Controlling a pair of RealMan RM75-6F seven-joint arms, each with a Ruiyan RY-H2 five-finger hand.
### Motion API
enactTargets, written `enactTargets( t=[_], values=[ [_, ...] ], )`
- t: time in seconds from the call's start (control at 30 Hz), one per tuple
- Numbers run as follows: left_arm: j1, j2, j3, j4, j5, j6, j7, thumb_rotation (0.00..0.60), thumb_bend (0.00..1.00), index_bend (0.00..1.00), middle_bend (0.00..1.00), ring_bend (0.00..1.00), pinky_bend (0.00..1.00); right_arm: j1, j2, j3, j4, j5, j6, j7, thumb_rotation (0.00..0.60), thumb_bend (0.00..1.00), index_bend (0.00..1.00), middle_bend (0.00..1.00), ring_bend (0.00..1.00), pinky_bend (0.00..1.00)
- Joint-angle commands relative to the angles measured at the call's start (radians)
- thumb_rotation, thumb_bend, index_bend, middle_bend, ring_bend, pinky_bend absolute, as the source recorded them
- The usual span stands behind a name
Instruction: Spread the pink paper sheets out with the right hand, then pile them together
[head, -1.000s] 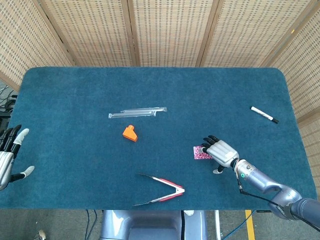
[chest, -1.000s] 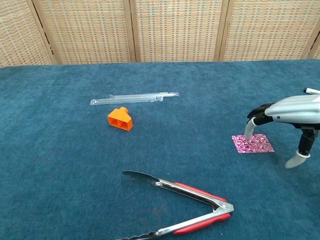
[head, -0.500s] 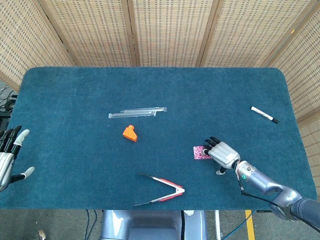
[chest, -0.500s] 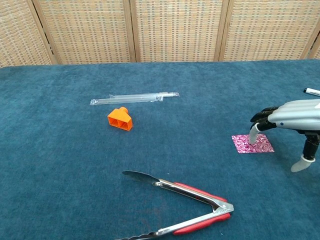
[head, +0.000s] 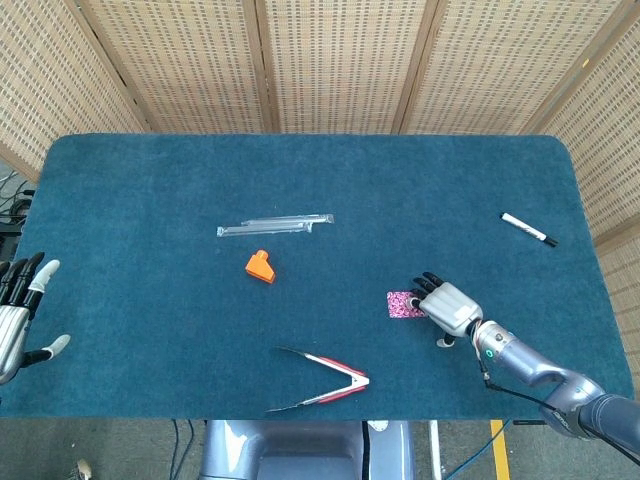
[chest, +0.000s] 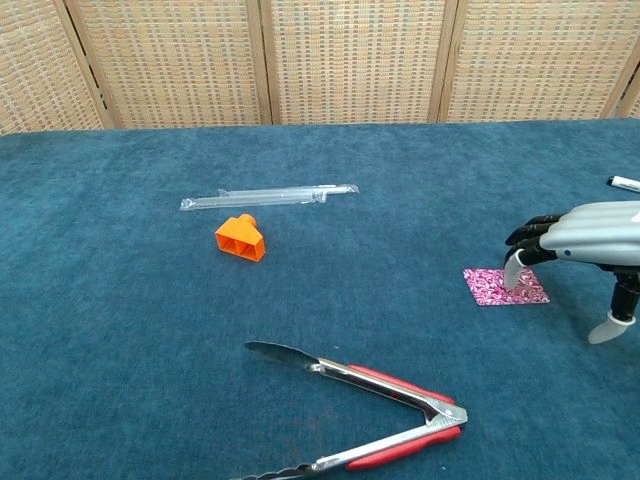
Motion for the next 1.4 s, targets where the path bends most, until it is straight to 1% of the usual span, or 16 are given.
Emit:
enactTargets(
  t=[0.03,0.3,0.7,0.87,1.23,1.4],
  values=[
    [0.000,-0.001,0.001,0.000,0.000,0.000,-0.001,0.600,0.02,0.00,0.00,0.00,0.00,0.001,-0.003,-0.004,0.007,0.001,0.002,-0.004,0.600,0.10,0.25,0.20,0.00,0.01],
    [0.003,-0.001,0.003,0.001,0.001,0.004,-0.001,0.600,0.02,0.00,0.00,0.00,0.00,0.009,-0.013,-0.002,0.039,0.012,0.004,-0.017,0.600,0.10,0.25,0.20,0.00,0.01],
    [0.016,-0.002,0.004,0.016,-0.007,0.018,-0.023,0.600,0.02,0.00,0.00,0.00,0.00,0.042,-0.044,0.020,0.116,0.042,-0.032,-0.037,0.600,0.10,0.25,0.20,0.00,0.01],
    [0.015,-0.007,0.005,0.025,-0.005,0.016,-0.034,0.600,0.02,0.00,0.00,0.00,0.00,0.040,-0.027,0.025,0.090,0.048,-0.017,-0.054,0.600,0.10,0.25,0.20,0.00,0.01],
    [0.008,-0.012,0.008,0.037,0.007,0.005,-0.048,0.600,0.02,0.00,0.00,0.00,0.00,0.007,0.028,0.022,-0.017,0.078,0.018,-0.125,0.600,0.10,0.25,0.20,0.00,0.01],
    [0.006,-0.012,0.009,0.036,0.010,0.002,-0.047,0.600,0.02,0.00,0.00,0.00,0.00,-0.010,0.028,0.014,-0.030,0.094,0.017,-0.154,0.600,0.10,0.25,0.20,0.00,0.01]
  ],
)
